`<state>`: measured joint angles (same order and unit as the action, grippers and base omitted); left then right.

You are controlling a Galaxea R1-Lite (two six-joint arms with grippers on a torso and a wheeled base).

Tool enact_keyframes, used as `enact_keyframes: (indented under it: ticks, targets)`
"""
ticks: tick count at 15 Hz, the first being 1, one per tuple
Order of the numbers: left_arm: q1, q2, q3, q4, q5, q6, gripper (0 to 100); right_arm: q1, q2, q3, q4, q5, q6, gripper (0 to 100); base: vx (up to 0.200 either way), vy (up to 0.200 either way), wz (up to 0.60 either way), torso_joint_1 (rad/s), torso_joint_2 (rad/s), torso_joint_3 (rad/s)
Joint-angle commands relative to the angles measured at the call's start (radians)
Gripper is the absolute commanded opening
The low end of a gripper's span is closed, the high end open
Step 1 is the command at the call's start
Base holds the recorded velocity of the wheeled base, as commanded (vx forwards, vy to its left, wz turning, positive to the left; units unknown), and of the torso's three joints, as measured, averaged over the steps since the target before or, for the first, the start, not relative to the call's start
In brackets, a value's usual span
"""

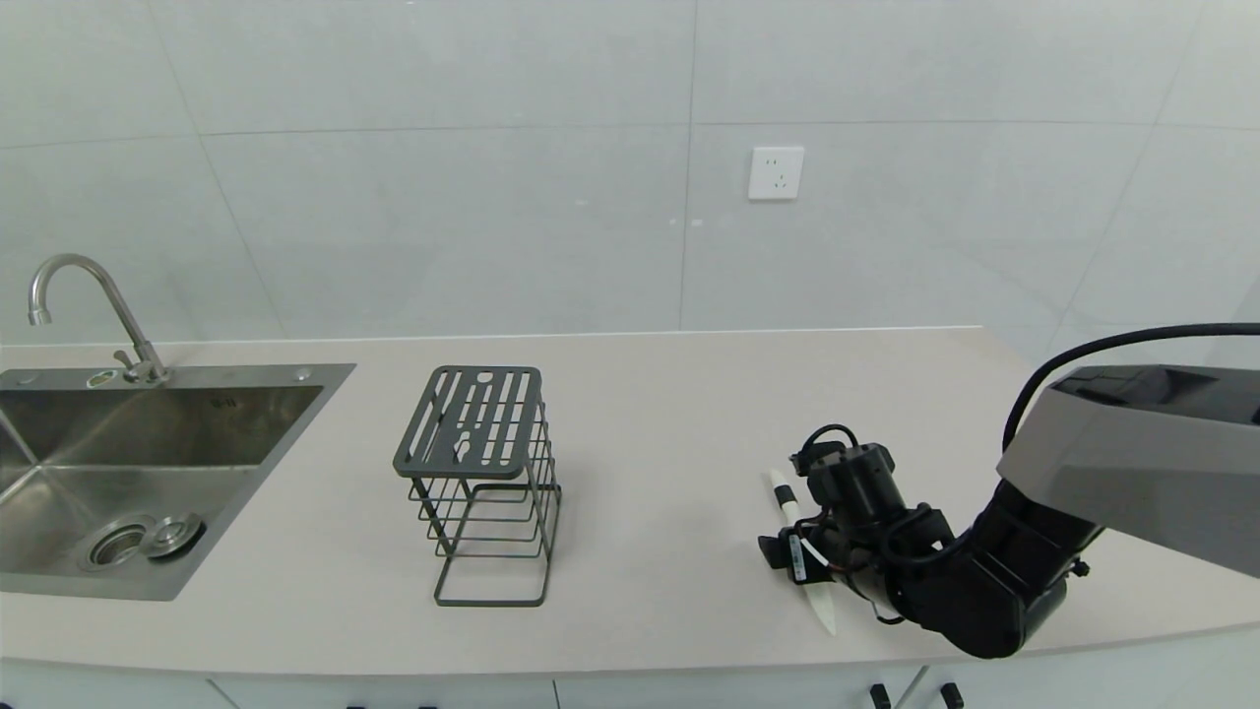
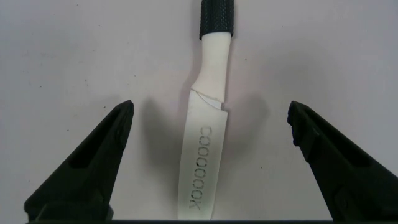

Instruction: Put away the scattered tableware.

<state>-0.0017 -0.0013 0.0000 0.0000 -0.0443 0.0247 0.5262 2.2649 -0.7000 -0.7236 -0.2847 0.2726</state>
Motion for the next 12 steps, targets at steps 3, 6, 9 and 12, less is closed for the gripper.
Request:
enact_keyframes:
  ticks: [3,6,9,12]
  targets:
    - [0.0,0.001,0.0,0.0,0.001,0.0,100,-0.005,0.022,-0.018,-0.002,0.001,0.002,100,0.0,0.0,0.0,0.0,0.0,0.0]
    - [0.0,0.001,0.0,0.0,0.001,0.0,100,-0.005,0.025,-0.016,-0.002,0.007,0.002,100,0.0,0.0,0.0,0.0,0.0,0.0]
    - [0.0,0.001,0.0,0.002,0.001,-0.002,100,0.003,0.05,-0.013,-0.003,0.01,0.007,0,0.0,0.0,0.0,0.0,0.0,0.0]
    - [0.0,0.001,0.0,0.002,0.001,-0.003,100,0.002,0.048,-0.003,-0.002,0.012,0.016,0,0.0,0.0,0.0,0.0,0.0,0.0]
